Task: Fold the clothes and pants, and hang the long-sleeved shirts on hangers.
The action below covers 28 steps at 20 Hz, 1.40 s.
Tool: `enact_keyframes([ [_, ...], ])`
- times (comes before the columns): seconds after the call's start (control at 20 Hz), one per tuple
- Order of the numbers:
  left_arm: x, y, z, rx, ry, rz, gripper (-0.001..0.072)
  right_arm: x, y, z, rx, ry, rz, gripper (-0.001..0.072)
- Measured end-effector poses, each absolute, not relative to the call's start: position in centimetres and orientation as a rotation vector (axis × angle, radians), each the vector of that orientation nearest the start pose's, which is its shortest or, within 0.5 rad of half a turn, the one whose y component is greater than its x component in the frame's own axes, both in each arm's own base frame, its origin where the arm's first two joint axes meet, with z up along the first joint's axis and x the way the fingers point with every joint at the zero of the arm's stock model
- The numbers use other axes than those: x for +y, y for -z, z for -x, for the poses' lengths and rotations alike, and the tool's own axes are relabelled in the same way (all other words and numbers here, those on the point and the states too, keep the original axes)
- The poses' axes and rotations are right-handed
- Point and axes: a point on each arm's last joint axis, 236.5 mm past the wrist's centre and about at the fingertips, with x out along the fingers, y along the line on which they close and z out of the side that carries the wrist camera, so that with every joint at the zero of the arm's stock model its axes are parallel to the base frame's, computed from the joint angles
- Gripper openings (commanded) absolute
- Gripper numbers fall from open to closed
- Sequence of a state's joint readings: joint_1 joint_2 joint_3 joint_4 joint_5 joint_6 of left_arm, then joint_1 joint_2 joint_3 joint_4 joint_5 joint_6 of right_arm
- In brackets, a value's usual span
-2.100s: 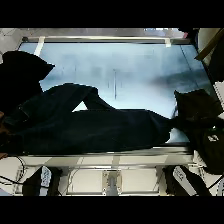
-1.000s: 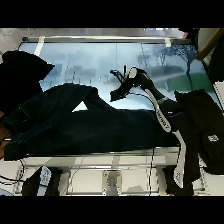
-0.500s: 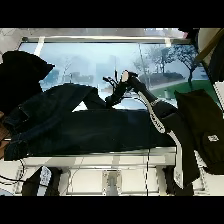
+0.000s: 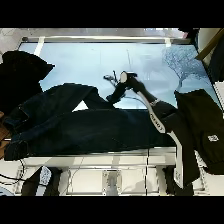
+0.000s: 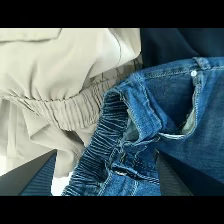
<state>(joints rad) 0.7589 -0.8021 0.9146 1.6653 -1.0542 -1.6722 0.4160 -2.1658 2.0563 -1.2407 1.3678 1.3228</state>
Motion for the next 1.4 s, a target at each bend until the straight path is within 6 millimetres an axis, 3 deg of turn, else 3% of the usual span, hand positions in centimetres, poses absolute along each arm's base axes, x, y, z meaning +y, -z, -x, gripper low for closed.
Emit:
enact_keyframes([
  [0.15, 23.8, -6.8, -23.5, 0.947, -0.771, 0.427, 0.0700, 23.9, 4.9, -49.1, 1.329, -0.615, 0.239, 0.0027],
  [0.35, 23.1, -4.3, -26.4, 0.947, -0.692, 0.530, 0.0699, 16.1, -6.1, -52.5, 1.094, -0.402, 0.354, 0.0027],
  [0.5, 22.1, -4.2, -28.9, 0.892, -0.614, 0.593, 0.0700, 13.1, -12.8, -54.2, 0.902, -0.314, 0.427, 0.0028],
  [0.6, 21.6, -4.3, -29.8, 0.869, -0.578, 0.613, 0.0700, 12.6, -14.7, -54.9, 0.827, -0.292, 0.451, 0.0027],
  [0.7, 21.3, -4.4, -30.4, 0.854, -0.557, 0.627, 0.0700, 12.4, -12.2, -53.8, 0.906, -0.307, 0.461, 0.0028],
  [0.8, 21.2, -4.5, -30.7, 0.846, -0.546, 0.630, 0.0700, 12.0, -6.4, -50.5, 1.107, -0.343, 0.464, 0.0055],
  [0.9, 21.2, -4.5, -30.8, 0.841, -0.540, 0.632, 0.0700, 11.6, 0.0, -45.7, 1.334, -0.391, 0.448, 0.0383],
  [1.0, 21.3, -4.7, -31.1, 0.828, -0.540, 0.627, 0.0700, 11.0, 3.9, -41.8, 1.495, -0.404, 0.424, 0.0387],
  [1.05, 21.5, -4.8, -31.3, 0.816, -0.540, 0.622, 0.0700, 10.7, 4.9, -40.3, 1.553, -0.402, 0.407, 0.0387],
  [1.2, 21.5, -4.7, -33.3, 0.790, -0.504, 0.589, 0.0700, 9.7, 3.9, -39.8, 1.557, -0.370, 0.355, 0.0387],
  [1.3, 20.9, -3.9, -35.7, 0.808, -0.450, 0.588, 0.0700, 8.6, 0.4, -41.8, 1.455, -0.327, 0.301, 0.0387],
  [1.4, 19.8, -2.3, -38.2, 0.872, -0.377, 0.595, 0.0697, 6.6, -4.5, -44.4, 1.311, -0.256, 0.239, 0.0387],
])
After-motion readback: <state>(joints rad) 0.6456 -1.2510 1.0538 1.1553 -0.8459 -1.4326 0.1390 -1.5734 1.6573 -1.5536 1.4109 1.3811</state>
